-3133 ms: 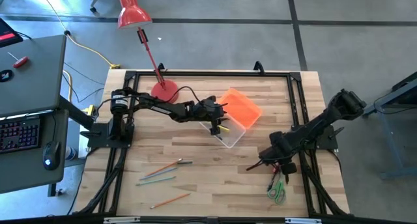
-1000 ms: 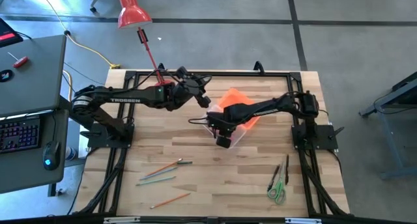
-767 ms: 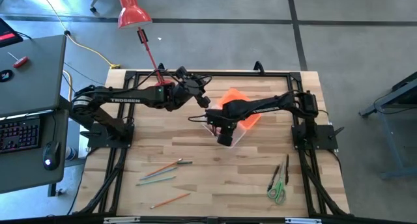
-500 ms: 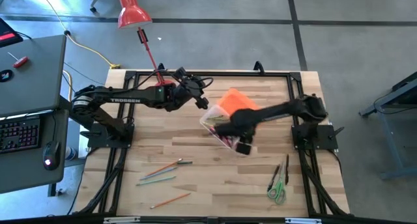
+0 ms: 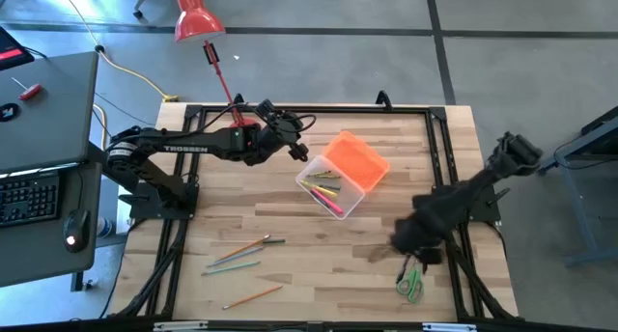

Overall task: Pick & place school supplies into a supply box
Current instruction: Put the right black pen into the supply box

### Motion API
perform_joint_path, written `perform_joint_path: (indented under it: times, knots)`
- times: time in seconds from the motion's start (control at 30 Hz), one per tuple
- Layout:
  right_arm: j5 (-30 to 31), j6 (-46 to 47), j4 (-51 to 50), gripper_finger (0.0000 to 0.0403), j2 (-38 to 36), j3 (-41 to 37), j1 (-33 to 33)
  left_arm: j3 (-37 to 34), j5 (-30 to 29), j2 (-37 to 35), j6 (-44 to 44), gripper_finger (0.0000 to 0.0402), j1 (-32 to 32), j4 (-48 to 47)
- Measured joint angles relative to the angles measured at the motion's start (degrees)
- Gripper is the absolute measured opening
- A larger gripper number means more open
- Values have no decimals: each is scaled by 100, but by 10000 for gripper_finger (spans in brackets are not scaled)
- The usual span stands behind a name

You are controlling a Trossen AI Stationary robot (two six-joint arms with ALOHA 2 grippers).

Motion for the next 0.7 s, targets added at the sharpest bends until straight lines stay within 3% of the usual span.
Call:
perform_joint_path:
  times: [0.13,0.37,0.5,0.7]
  knots:
    - [-428,-440,628,110,-183,-680,668,0,1,0,-70,166,0,-1]
    - [-392,-692,2417,110,-195,-1296,1184,0,85,0,-138,166,0,-3]
    - [-234,-1345,2454,110,-195,-1319,1293,0,289,0,-205,166,0,3]
    - [30,-1488,2979,110,-195,-1646,1422,0,305,0,-264,166,0,5]
